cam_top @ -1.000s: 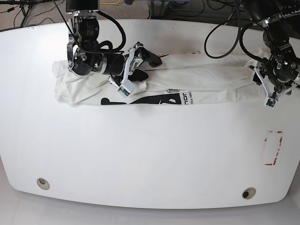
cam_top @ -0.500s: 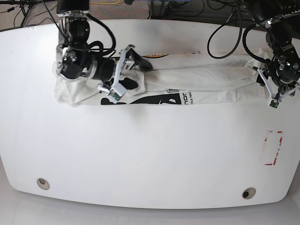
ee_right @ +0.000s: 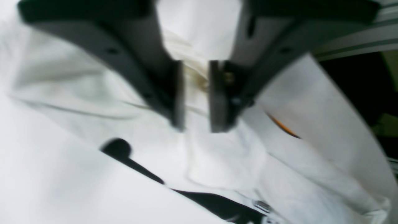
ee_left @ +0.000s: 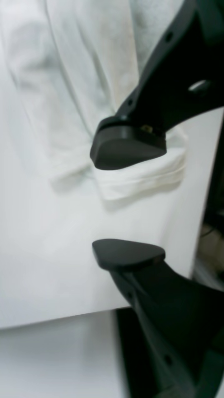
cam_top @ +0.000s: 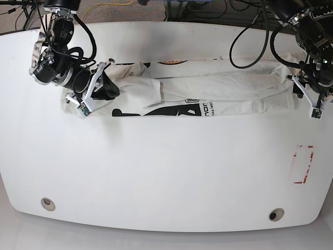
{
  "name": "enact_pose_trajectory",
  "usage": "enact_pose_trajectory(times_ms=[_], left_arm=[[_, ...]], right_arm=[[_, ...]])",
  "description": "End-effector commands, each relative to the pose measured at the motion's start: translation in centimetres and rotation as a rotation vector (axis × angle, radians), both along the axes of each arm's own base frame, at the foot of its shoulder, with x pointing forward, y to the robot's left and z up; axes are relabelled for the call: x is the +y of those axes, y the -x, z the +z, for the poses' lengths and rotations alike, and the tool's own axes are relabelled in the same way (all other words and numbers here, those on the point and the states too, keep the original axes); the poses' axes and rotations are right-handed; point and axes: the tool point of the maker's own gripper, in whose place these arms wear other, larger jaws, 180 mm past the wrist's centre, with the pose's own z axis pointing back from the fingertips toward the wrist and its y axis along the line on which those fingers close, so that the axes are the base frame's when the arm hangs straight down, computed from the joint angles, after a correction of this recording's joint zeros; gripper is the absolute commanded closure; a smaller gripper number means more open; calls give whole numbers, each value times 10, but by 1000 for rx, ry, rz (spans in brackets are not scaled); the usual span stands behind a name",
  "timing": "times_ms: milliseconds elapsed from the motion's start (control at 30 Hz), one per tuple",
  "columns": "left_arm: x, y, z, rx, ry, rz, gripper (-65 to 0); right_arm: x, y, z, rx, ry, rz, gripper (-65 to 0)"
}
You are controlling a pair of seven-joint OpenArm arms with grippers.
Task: Fold the T-shirt properly
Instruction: 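Grasp the strip ends with both grippers, right at one end, left at other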
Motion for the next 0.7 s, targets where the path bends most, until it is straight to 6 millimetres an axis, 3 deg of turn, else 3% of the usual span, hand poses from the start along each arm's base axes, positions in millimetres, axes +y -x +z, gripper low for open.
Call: enact_pose_trajectory(times_ms=[0, 100, 300, 467, 667], left_arm=[[10, -1, 12, -51, -6, 34, -374], [13, 4, 12, -77, 32, 68, -375], [12, 5, 10, -151, 164, 89, -378], [5, 6, -12, -131, 289, 94, -378], [12, 18, -38, -48, 389, 129, -413]], right_arm=[[-12, -8, 2, -32, 72, -24, -41], [-22, -12, -6, -44, 157, -55, -67], [-16, -16, -34, -38, 247, -41, -109], [-16, -13, -70, 29, 267, -55, -109], [-20, -9, -91, 64, 246, -75, -109]])
